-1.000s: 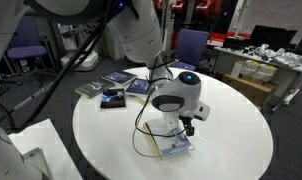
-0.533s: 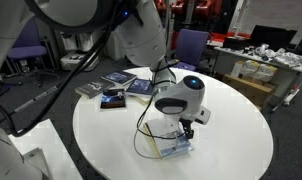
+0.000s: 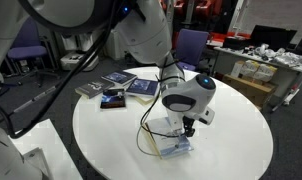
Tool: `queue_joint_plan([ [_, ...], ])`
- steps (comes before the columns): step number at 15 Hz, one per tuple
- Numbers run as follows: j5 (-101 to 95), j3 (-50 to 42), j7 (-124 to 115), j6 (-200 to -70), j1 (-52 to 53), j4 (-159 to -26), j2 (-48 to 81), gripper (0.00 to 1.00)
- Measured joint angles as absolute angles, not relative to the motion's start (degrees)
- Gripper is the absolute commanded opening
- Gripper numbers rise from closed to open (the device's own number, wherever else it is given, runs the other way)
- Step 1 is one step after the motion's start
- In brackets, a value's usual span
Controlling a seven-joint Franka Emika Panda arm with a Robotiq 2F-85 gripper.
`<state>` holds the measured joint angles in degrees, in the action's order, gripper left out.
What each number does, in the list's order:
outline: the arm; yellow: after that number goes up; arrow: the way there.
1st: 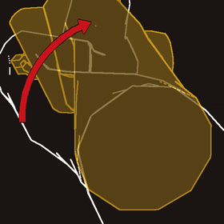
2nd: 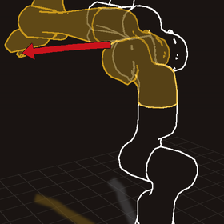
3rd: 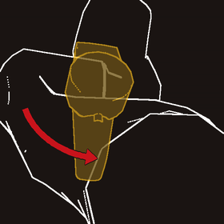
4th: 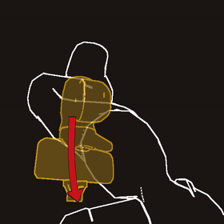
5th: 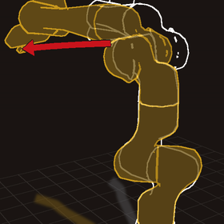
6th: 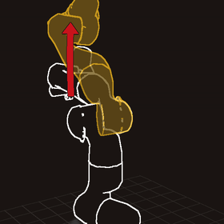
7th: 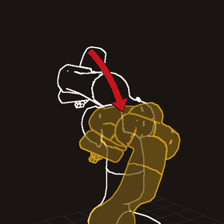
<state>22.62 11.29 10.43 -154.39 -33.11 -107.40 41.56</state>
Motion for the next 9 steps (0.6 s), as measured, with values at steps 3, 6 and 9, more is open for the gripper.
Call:
queue_joint_plan([
  [3, 22.04, 9.74, 10.87, -150.04, -32.12, -106.75, 41.53, 1.00],
  [6, 20.77, 6.04, 10.86, -148.19, -28.69, -106.61, 41.46, 1.00],
  [9, 20.00, 3.12, 10.71, -148.18, -25.36, -106.58, 41.35, 1.00],
])
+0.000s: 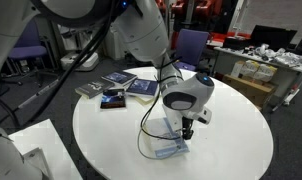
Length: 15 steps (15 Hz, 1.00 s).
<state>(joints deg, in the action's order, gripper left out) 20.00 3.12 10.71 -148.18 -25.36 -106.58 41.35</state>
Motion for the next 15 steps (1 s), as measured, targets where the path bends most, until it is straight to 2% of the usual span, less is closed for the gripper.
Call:
queue_joint_plan([
  [15, 17.50, 0.37, 10.85, -148.63, -20.38, -106.56, 41.07, 1.00],
])
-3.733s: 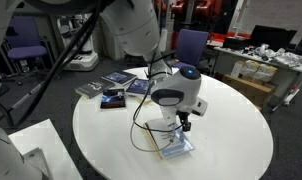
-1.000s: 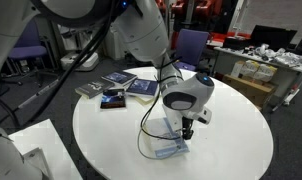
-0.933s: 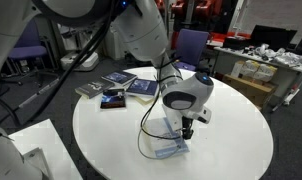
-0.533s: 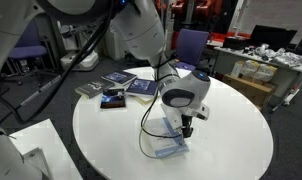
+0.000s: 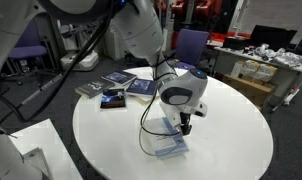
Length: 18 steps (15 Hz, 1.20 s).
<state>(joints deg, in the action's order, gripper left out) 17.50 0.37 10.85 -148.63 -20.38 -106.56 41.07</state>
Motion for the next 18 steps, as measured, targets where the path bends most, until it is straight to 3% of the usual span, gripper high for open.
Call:
queue_joint_plan([
  [8, 18.09, 0.78, 10.19, -147.72, -20.06, -107.45, 36.93, 1.00],
  [18, 17.17, -1.76, 0.99, -136.33, -13.55, -126.73, 10.22, 1.00],
])
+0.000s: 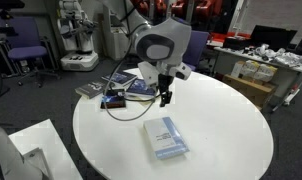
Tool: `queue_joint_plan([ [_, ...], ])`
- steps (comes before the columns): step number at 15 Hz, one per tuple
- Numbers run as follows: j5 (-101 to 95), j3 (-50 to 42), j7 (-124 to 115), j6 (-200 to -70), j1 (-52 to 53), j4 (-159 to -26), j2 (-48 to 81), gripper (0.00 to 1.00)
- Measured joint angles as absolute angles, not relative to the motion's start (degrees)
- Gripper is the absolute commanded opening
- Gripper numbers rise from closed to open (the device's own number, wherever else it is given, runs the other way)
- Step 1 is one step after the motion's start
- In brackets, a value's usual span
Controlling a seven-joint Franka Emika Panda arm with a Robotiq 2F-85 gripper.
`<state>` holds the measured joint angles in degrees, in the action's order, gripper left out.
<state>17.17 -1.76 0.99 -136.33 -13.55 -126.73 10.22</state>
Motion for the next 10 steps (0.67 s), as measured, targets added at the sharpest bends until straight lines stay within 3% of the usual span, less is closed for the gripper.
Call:
queue_joint_plan([
  [4, 13.23, -2.25, -3.50, -137.68, -9.45, -137.62, 0.63, 1.00],
  [10, 13.26, -3.22, -3.44, -137.67, -9.08, -136.42, 2.41, 1.00],
])
